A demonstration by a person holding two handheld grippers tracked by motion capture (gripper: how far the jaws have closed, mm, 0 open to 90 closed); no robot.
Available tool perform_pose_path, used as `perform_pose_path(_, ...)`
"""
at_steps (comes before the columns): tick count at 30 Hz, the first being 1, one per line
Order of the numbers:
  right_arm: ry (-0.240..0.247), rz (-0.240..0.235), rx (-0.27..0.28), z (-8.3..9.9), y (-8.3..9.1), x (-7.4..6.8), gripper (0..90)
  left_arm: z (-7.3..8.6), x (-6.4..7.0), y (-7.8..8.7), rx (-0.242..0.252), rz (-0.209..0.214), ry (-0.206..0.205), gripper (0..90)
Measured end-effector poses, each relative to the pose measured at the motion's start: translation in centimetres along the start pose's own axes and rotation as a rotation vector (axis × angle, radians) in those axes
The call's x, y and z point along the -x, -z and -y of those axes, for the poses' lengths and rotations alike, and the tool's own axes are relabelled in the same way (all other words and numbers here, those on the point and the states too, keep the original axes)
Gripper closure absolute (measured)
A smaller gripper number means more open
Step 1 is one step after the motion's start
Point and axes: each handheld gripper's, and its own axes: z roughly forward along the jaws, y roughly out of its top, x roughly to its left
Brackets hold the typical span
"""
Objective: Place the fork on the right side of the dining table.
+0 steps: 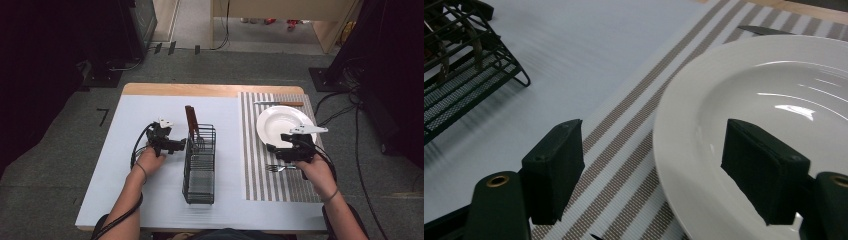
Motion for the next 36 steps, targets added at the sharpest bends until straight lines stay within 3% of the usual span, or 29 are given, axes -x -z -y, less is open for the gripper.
perform_pose_path(4,0.002,-0.011,0.012,-0.4,-1.3,-1.2,24.4,0.0,0.0,0.0,0.000,0.000,0.000,0.0)
perform_pose_path(13,0.066,-0.064,-0.032,-0.4,-4.8,-4.2,23.5,0.0,0.0,0.0,0.001,0.000,0.000,0.0)
perform_pose_path(22,0.101,-0.075,-0.068,0.1,-8.2,-6.5,22.2,0.0,0.0,0.0,0.000,0.000,0.000,0.0)
perform_pose_path(36,0.140,-0.069,-0.107,1.2,-10.3,-7.7,20.7,0.0,0.0,0.0,0.000,0.000,0.000,0.0)
